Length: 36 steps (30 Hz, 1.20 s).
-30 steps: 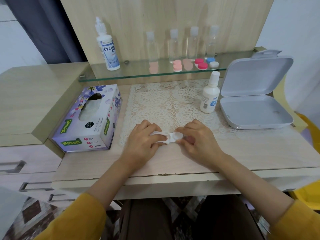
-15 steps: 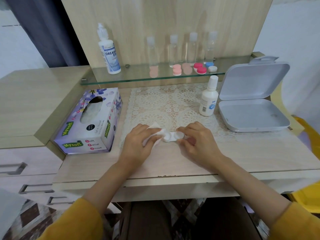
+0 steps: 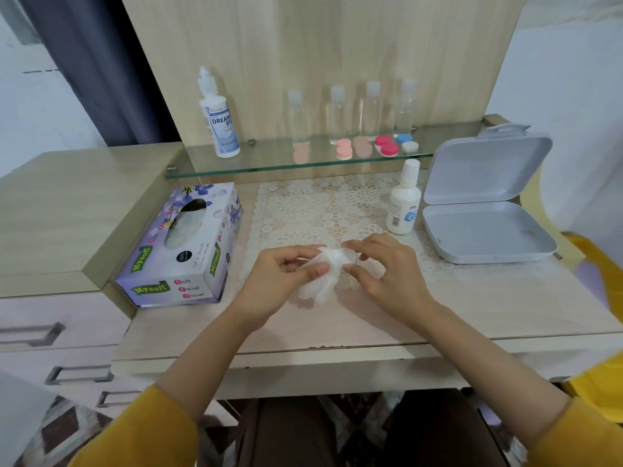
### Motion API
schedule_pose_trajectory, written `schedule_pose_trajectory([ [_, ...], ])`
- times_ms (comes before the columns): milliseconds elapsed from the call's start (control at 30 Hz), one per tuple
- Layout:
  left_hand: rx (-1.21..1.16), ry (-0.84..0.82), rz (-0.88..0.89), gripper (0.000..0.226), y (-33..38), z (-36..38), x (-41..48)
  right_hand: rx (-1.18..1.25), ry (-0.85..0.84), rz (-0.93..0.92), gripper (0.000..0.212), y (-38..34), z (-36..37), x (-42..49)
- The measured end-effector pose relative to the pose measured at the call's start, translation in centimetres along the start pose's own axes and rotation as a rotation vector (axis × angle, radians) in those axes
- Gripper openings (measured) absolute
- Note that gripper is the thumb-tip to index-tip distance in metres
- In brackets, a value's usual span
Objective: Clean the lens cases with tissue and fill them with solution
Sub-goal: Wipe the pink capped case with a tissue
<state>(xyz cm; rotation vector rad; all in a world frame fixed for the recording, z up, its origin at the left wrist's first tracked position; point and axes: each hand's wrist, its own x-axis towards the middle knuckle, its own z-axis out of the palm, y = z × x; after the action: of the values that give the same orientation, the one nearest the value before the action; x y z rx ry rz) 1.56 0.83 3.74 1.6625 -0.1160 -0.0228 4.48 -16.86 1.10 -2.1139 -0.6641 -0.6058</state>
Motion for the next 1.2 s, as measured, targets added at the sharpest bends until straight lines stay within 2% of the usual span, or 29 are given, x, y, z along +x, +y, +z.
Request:
schedule_pose_trajectory([
  [133, -0.02, 0.016, -0.029, 0.014, 0.0, 0.2, -0.3, 0.05, 0.006, 0.0, 0.033, -0.4, 0.1, -0.4],
  [333, -0.105, 0.026, -0.04, 0.019, 0.0, 0.5, -0.9, 0.322, 0.018, 0.085, 0.03, -1.6, -0.2, -0.5],
  [567, -0.12, 0.085, -0.042, 0.02, 0.1, 0.9, -1.1, 0.372, 0.047, 0.138, 0.012, -1.9, -0.2, -0.4],
  [667, -0.154, 0.155, -0.035, 0.016, 0.0, 0.6, -0.9, 0.41, 0.061, 0.2, 0.014, -1.6, -1.1, -0.5],
  [733, -0.156, 0.171, -0.017, 0.023, 0.0, 0.4, -0.9, 0.37, 0.102, 0.208, 0.014, -1.2, -1.7, -0.5],
  [867, -0.159, 0.14, -0.027, 0.033, -0.1, 0.6, -1.1, 0.151, 0.128, 0.11, 0.02, -0.4, -2.5, -0.4],
  [1033, -0.172, 0.14, -0.071, 0.027, -0.9, 1.3, -1.2, 0.016, 0.124, -0.051, 0.017, -0.1, -1.9, -0.1],
  [1200, -0.182, 0.121, -0.068, 0.025, -1.1, 1.9, -1.4, 0.044, 0.164, -0.131, 0.02, -0.5, -0.8, -0.7],
])
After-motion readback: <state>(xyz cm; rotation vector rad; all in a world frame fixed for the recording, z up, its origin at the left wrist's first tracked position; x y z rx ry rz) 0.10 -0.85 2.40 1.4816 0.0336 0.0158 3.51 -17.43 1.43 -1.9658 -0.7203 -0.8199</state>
